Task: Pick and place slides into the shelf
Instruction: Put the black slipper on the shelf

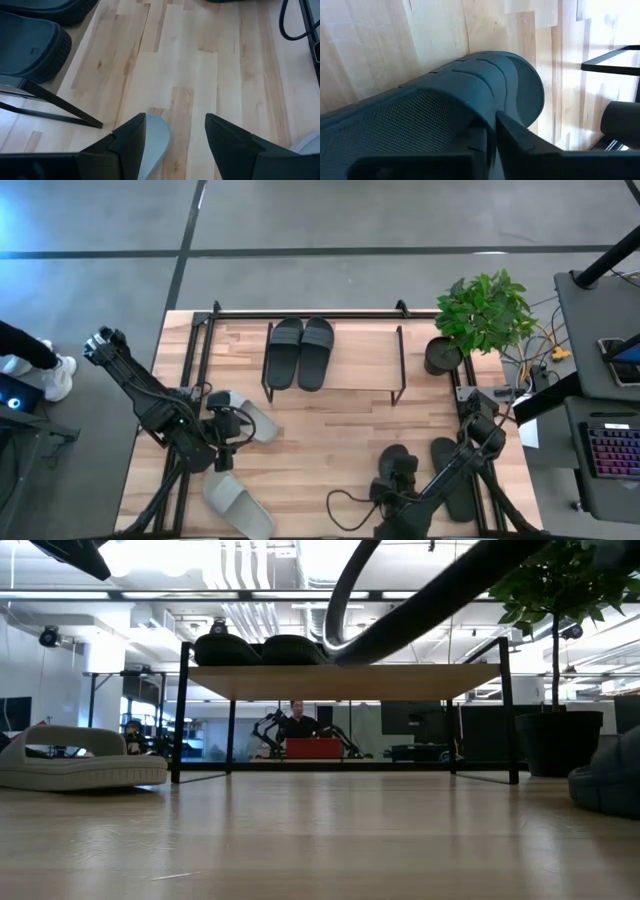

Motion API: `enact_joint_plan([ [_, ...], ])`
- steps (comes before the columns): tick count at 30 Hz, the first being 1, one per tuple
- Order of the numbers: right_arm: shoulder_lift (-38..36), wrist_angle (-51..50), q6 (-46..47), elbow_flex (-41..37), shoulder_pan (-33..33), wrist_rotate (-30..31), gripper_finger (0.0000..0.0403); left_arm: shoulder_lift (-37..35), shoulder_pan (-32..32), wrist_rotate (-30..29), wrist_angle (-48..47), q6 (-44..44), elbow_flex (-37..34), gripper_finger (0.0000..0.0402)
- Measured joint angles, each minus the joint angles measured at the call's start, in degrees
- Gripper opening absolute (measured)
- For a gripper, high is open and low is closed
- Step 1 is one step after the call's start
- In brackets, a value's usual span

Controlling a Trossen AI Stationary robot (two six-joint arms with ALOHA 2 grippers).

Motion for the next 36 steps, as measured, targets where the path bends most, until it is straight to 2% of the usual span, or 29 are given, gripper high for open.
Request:
enact_joint_plan([
  [11,-0.40,1.03,4.29,2.21,-1.41,-1.32,0.0010,-0.02,0.00,0.00,0.00,-0.04,-0.02,0.0189],
  [16,-1.88,0.97,7.96,6.12,-1.48,3.73,0.0015,-0.04,0.00,0.00,0.02,-0.04,-0.02,0.0189],
  [22,-2.10,0.16,8.84,12.75,-2.90,4.57,0.0010,-0.04,0.00,-0.02,0.00,-0.02,-0.02,0.0189],
  [26,-2.12,-3.66,8.04,19.27,-3.64,10.00,0.0010,-0.04,-0.01,-0.02,0.02,-0.02,-0.02,0.0189],
  [32,-2.25,-3.62,-2.71,29.07,-5.68,21.89,0.0011,-0.09,-0.01,-0.04,0.01,-0.02,0.15,0.0189],
  [36,-2.27,-3.59,-13.96,32.62,-8.91,26.35,0.0012,-0.09,0.00,-0.06,0.00,-0.02,0.15,0.0189],
])
